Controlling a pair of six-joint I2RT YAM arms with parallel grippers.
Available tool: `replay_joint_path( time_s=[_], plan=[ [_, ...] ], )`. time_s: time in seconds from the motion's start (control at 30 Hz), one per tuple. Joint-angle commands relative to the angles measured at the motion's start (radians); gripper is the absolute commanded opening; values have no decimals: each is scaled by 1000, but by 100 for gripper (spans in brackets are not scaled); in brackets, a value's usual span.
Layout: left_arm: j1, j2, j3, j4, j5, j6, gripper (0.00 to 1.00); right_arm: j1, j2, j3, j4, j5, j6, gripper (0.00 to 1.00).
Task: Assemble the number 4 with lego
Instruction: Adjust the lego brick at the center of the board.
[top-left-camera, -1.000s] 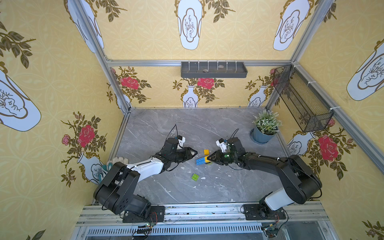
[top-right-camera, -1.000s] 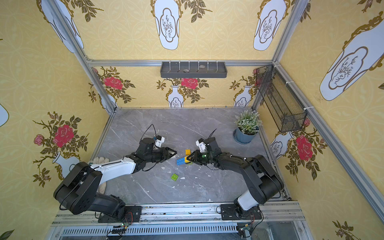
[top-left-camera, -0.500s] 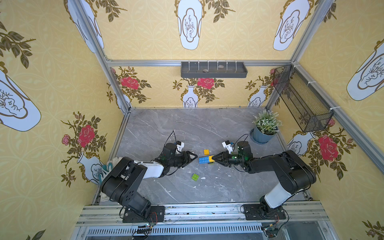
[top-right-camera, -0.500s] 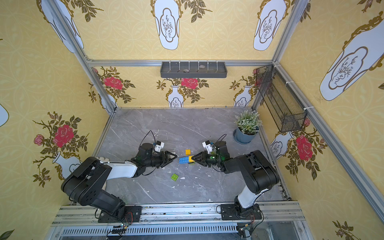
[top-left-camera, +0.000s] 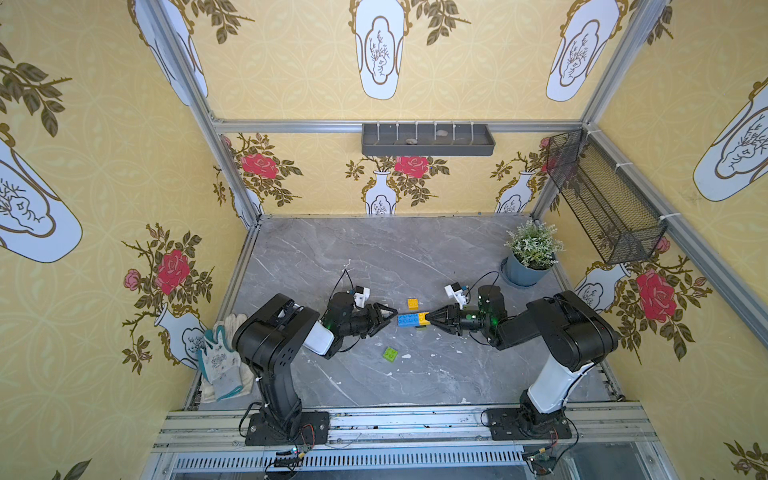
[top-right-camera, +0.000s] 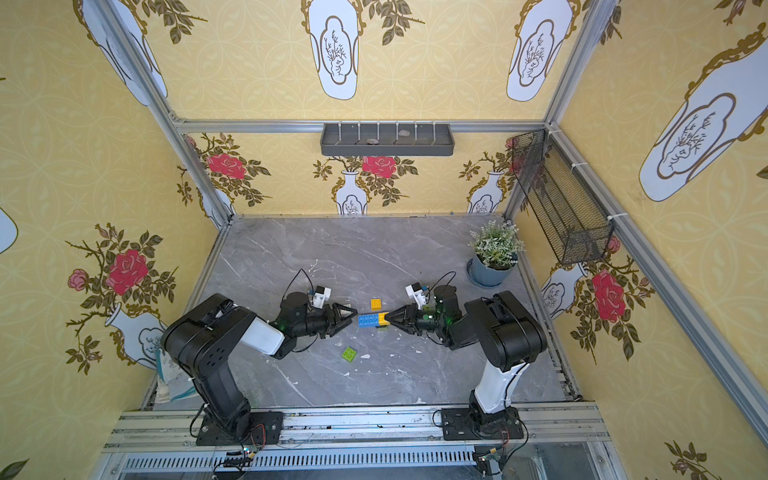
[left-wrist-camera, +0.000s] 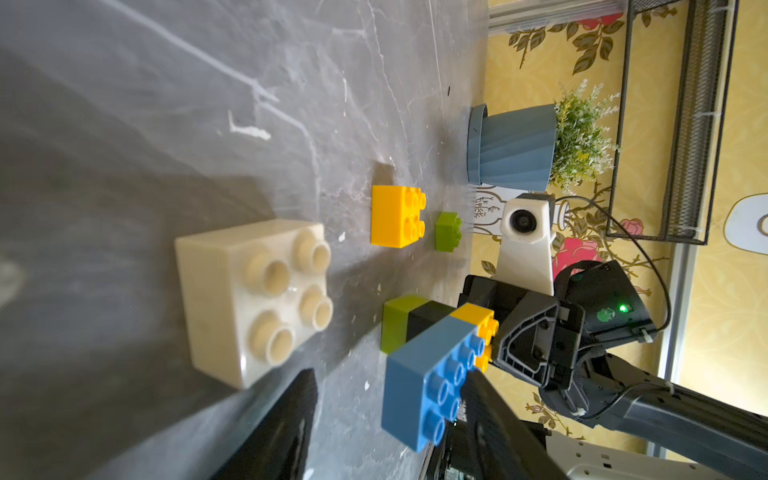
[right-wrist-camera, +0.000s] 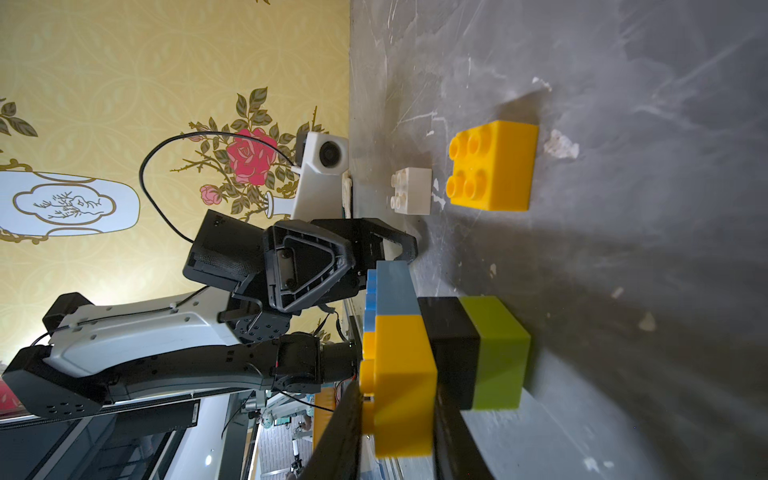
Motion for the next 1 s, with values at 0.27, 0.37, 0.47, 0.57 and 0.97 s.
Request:
replay_joint_path(
  time_s=[0.27,0.37,0.47,0.57,0.97],
  plan=[
    [-23,57,-12,302,35,-119,60,-7,20,-10,-132,77,-28,29],
    [-40,79,-1,303,37,-121,60,-10,24,-8,-135,81,-29,29],
    [-42,98,-20,323,11,-128,60,-14,25,-8,-138,84,-30,29],
    [-44,103,-21,327,9,-130,60,-13,16,-4,-156,86,-33,29],
    [-60,100,-8,326,20,-122,58,-10,-69,49,-365,146,-119,43]
  ],
)
